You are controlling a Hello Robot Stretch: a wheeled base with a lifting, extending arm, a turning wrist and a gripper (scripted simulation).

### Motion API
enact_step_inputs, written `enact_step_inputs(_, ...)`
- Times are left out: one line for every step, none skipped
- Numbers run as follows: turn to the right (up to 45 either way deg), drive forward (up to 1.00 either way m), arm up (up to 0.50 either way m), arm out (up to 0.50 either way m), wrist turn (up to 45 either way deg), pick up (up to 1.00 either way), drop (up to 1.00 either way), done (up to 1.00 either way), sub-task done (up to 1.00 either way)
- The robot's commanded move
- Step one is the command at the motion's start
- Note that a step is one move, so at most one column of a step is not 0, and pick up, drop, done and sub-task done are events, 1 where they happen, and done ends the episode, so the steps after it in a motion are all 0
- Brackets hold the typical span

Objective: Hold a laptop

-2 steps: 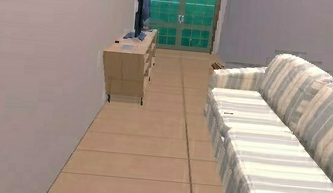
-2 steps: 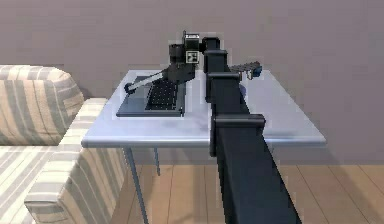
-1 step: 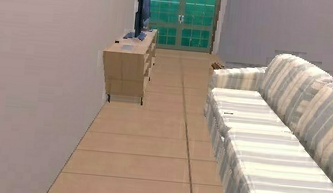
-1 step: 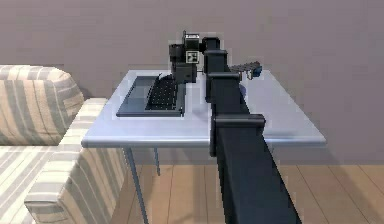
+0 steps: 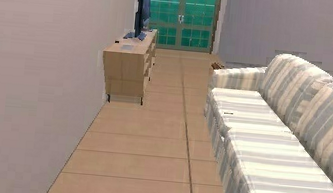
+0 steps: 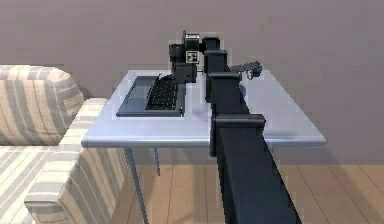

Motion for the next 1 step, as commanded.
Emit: enact_step_inputs(0.0, 0.00, 0.00, 0.00, 0.0, 0.00, 0.00, 1.00, 0.00)
